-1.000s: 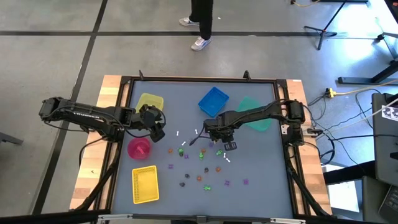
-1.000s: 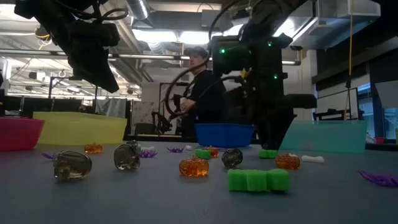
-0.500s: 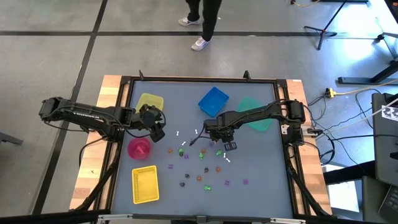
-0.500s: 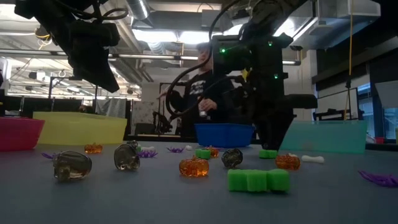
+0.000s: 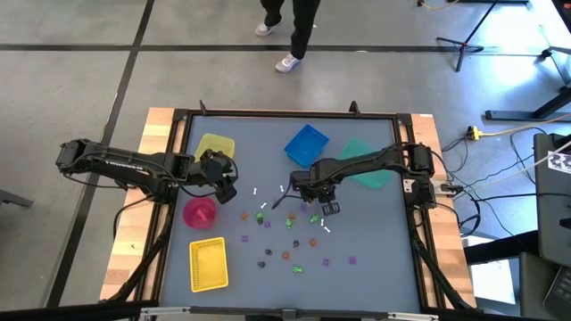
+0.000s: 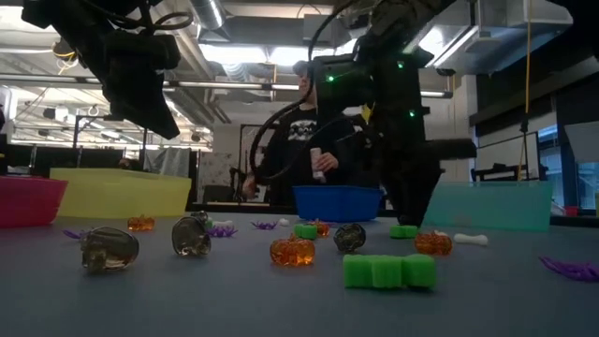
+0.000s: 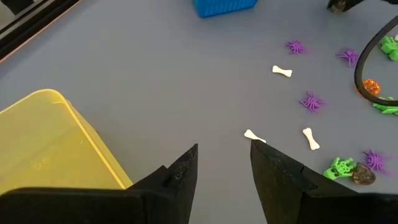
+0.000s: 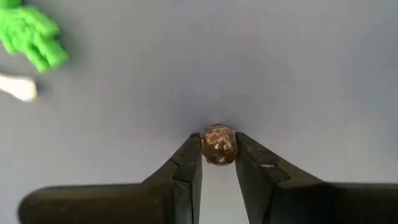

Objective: Sort Halloween decoration
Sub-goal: Put the black skull toy into the blue basket

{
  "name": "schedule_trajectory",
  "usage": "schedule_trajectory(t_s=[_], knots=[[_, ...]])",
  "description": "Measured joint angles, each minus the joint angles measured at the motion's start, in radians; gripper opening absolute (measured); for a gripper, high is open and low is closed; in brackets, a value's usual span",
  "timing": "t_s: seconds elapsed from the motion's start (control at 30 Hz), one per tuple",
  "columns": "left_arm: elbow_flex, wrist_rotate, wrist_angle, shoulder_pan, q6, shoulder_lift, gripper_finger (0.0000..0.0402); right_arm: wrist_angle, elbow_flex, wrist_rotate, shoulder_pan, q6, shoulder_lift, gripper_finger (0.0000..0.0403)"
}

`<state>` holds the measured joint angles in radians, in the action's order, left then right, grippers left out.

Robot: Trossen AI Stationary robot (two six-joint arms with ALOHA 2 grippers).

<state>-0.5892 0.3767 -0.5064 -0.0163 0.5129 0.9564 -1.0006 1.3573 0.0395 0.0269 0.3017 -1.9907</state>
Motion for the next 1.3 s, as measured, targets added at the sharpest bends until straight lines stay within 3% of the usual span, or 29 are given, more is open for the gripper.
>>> schedule_trajectory(t_s=[0.13, 0.33, 0.6, 0.93, 1.17, 1.3], knots=[[0.000, 0.000, 0.002, 0.000, 0.000, 0.000, 0.0132, -0.062, 0.087, 0.020, 0.000, 0.063, 0.004, 0.0067], [0.000, 0.003, 0.003, 0.000, 0.000, 0.000, 0.0132, -0.107, 0.192, 0.154, 0.007, 0.157, 0.006, 0.0071], [0.000, 0.005, 0.060, 0.000, 0.000, 0.000, 0.0132, -0.025, 0.246, 0.294, 0.101, 0.232, 0.007, 0.0075], [0.000, 0.004, 0.075, 0.000, 0.000, 0.000, 0.0132, 0.109, 0.247, 0.227, 0.232, 0.272, 0.007, 0.0076], [0.000, 0.004, 0.075, 0.000, 0.000, 0.000, 0.0132, 0.138, 0.247, 0.164, 0.271, 0.275, 0.007, 0.0077], [0.000, 0.001, 0.075, 0.000, 0.000, 0.000, 0.0132, 0.138, 0.247, 0.128, 0.277, 0.274, 0.007, 0.0098]])
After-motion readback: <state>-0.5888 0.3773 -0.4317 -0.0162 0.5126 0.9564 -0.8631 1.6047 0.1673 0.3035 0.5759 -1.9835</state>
